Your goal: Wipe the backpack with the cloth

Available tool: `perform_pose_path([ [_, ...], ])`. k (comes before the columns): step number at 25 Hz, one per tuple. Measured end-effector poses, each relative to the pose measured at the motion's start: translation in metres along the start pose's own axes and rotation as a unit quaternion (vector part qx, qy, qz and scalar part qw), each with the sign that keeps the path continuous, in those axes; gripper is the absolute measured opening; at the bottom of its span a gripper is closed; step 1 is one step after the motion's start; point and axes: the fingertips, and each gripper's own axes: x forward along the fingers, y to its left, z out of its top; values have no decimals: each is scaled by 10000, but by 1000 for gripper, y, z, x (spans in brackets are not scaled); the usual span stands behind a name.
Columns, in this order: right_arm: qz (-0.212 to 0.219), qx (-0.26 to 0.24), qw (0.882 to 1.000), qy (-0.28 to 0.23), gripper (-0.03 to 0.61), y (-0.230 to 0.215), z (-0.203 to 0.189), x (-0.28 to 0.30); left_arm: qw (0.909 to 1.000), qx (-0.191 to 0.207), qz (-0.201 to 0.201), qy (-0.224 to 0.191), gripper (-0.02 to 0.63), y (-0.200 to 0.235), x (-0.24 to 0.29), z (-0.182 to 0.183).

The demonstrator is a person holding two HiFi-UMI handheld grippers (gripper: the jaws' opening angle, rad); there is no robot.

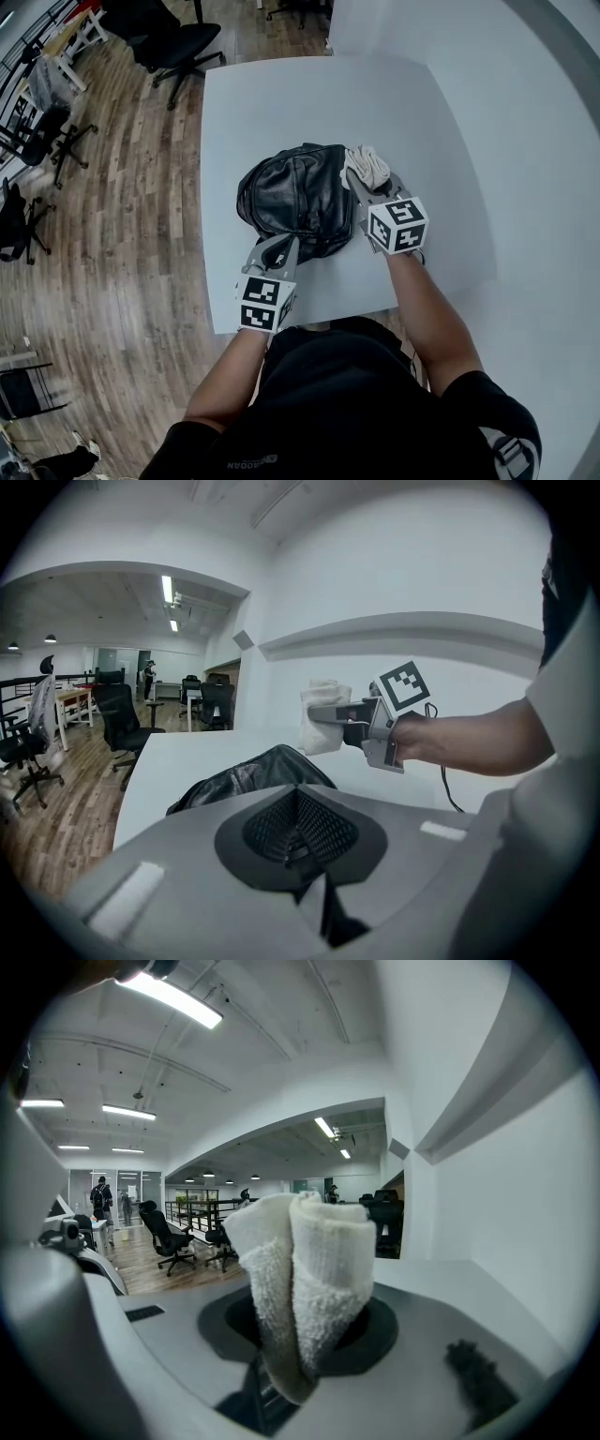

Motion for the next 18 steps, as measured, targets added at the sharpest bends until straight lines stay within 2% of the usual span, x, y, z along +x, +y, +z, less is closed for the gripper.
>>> perform_pose_path([
  [4, 206, 9, 9998, 2, 110, 25, 3, 8, 9998, -178, 16, 32, 6, 5, -7, -7],
  [8, 625, -31, 9980, 112, 110, 71, -6, 27, 9992, -373, 67, 89, 6, 13, -16, -18],
  [18, 1581, 116, 9858, 554, 110, 171, -40, 91, 9944, -751, 723, 165, 6, 61, -58, -47],
])
